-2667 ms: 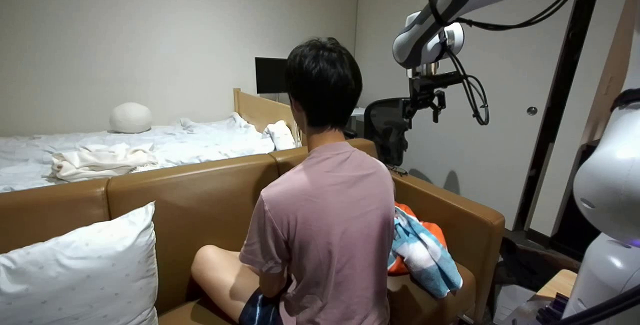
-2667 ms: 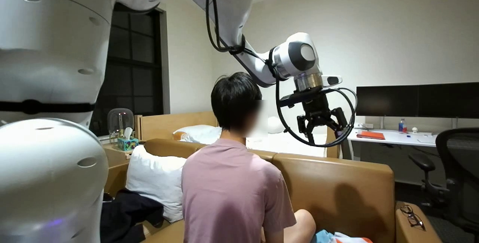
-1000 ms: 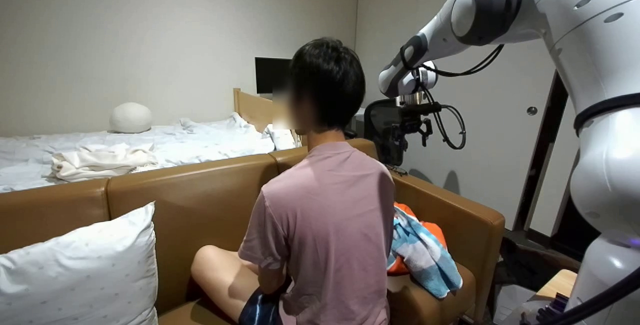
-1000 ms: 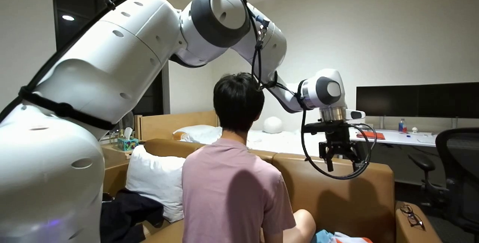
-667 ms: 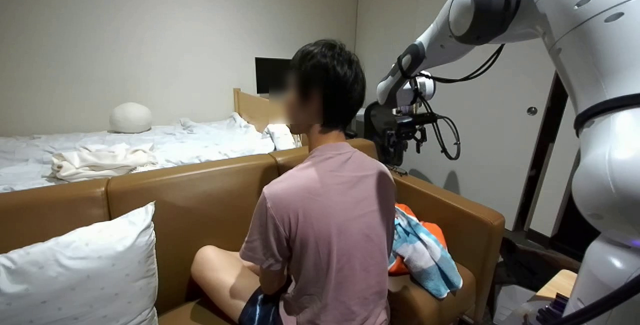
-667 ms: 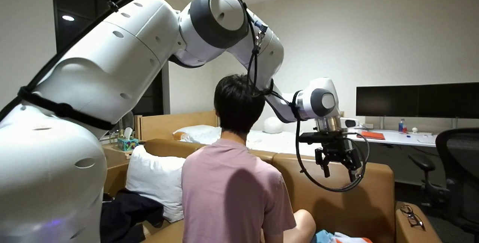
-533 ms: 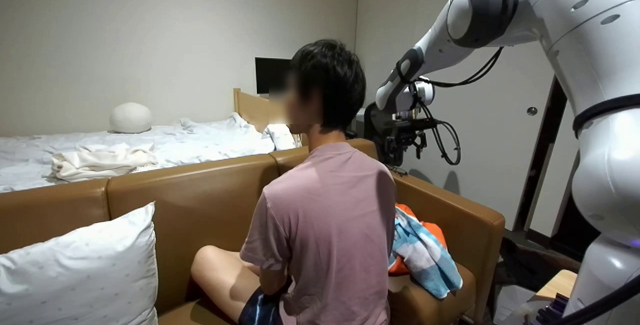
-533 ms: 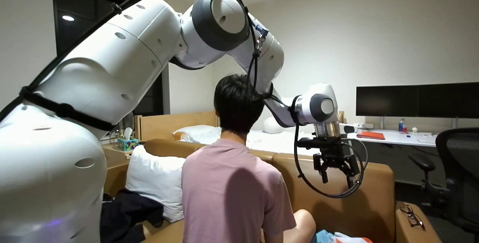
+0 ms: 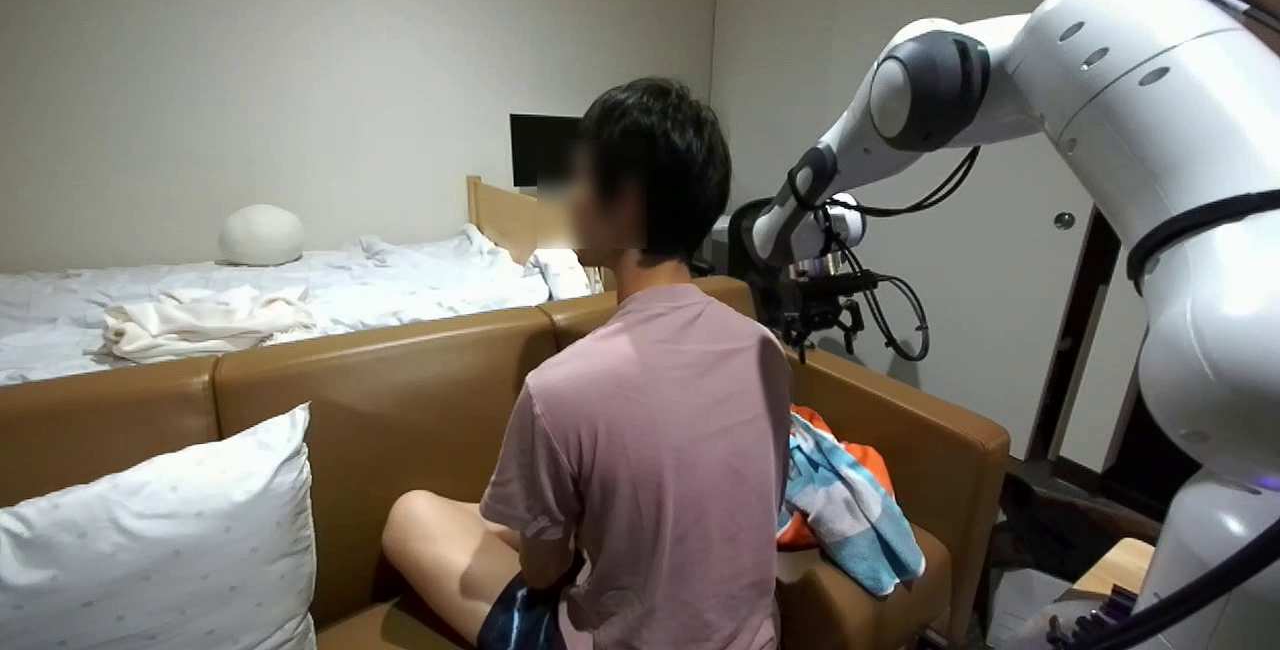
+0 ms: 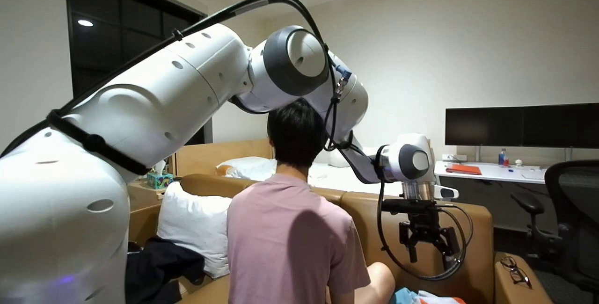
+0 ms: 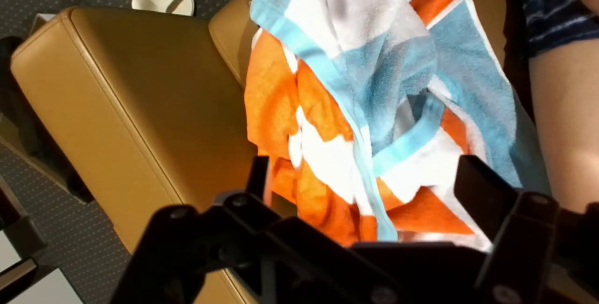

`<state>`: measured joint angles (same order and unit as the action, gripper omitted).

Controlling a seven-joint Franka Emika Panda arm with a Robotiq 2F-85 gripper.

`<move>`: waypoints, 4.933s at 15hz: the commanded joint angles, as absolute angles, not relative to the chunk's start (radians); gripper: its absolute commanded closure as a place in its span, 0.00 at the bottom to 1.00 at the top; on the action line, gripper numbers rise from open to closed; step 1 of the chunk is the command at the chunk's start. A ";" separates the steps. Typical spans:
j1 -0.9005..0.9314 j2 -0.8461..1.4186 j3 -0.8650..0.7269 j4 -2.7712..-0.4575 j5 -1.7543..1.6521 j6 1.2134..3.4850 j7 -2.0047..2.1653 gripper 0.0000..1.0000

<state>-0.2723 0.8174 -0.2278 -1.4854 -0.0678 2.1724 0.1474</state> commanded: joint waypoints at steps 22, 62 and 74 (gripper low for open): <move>-0.315 1.067 -0.225 -1.303 -0.048 2.232 0.158 0.00; -0.370 1.481 -0.212 -0.701 -0.085 1.873 0.150 0.00; -0.376 1.482 -0.196 -0.736 -0.082 2.034 0.153 0.00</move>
